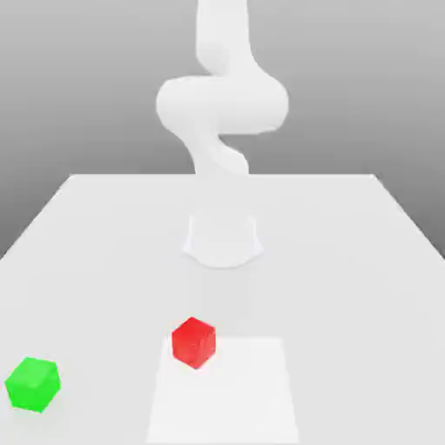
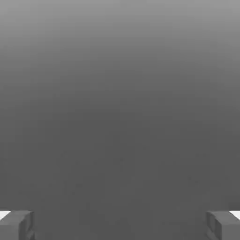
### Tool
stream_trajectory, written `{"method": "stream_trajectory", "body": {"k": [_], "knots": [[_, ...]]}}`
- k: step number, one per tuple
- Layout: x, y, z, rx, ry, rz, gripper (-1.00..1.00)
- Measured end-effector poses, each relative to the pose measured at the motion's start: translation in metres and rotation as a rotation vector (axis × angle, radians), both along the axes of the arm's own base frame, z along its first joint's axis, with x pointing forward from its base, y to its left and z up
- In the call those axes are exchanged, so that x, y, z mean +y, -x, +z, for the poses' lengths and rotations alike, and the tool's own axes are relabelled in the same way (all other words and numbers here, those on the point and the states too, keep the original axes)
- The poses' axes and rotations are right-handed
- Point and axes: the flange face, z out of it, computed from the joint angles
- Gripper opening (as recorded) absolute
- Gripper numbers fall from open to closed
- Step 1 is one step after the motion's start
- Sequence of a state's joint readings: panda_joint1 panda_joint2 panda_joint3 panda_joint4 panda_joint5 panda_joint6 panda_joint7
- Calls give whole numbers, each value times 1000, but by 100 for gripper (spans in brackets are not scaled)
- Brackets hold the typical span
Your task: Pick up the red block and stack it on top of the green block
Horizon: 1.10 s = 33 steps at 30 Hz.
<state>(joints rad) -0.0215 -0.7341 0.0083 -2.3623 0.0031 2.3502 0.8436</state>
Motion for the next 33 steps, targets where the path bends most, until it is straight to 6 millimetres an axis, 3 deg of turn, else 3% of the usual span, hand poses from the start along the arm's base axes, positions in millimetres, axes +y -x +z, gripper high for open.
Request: {"method": "stream_trajectory", "body": {"k": [4,9,13,18,24,25,31,33], "knots": [[-10,-36,-99,148,-52,-96,0],[-24,-47,-224,329,-111,-226,0],[-34,-28,-325,482,-156,-344,0],[-41,24,-448,675,-204,-500,0],[-41,33,-510,700,-210,-521,0],[-41,33,-516,700,-210,-521,-100],[-41,33,-518,699,-210,-520,-100],[-41,33,-509,699,-210,-521,-100]]}}
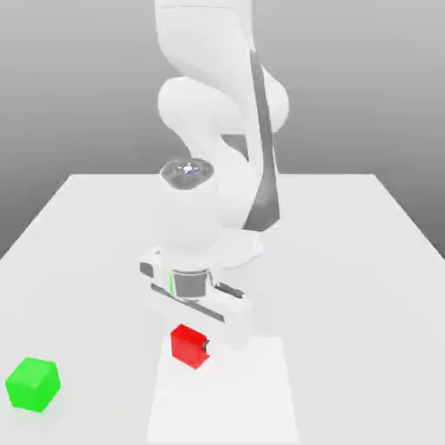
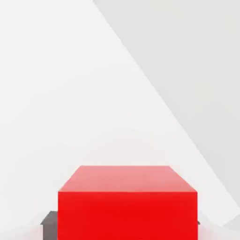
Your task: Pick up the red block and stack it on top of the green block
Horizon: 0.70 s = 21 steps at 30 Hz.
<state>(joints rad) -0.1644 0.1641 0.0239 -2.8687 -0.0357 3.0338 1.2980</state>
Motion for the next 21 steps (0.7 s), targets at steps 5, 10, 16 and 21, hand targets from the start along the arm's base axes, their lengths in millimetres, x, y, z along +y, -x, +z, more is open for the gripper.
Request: {"method": "stream_trajectory", "body": {"k": [5,10,16,21], "knots": [[0,-1,40,0,1,1,-100],[-47,-24,65,-1,-4,-152,-100],[-148,-59,82,-1,-6,-428,-100],[-224,-70,84,0,-2,-611,-100]]}}
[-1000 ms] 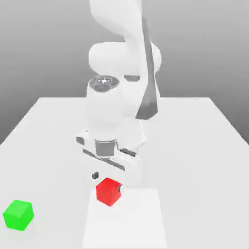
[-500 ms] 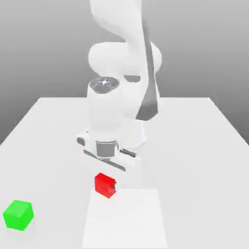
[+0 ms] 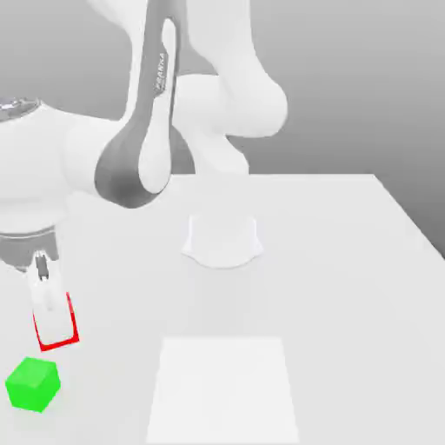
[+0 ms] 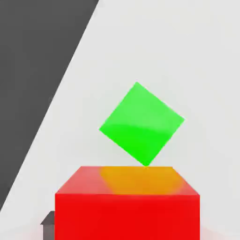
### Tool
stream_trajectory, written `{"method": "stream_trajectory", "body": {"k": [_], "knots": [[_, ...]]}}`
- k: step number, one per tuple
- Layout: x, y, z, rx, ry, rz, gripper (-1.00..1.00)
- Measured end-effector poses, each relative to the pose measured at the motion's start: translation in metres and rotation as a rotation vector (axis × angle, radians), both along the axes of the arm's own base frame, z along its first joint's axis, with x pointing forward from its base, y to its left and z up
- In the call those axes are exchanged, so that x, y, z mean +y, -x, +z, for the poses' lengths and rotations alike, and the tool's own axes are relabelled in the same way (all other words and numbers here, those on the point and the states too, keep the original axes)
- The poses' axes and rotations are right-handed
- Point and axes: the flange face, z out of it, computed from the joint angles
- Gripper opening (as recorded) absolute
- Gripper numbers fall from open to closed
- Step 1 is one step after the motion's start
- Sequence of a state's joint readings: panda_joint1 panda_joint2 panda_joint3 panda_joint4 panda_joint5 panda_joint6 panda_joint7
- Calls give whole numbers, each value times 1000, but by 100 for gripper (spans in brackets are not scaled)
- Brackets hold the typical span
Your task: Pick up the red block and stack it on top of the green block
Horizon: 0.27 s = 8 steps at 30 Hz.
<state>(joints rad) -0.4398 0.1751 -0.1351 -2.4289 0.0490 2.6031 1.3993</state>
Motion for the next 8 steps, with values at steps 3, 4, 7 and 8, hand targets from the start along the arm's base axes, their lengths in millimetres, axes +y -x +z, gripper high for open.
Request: {"method": "stream_trajectory", "body": {"k": [3,4,7,8], "knots": [[-7,-1,-37,0,1,-16,-100],[-7,0,-48,1,1,-17,100],[-7,0,-48,1,1,-17,100],[-7,0,-48,1,1,-17,100]]}}
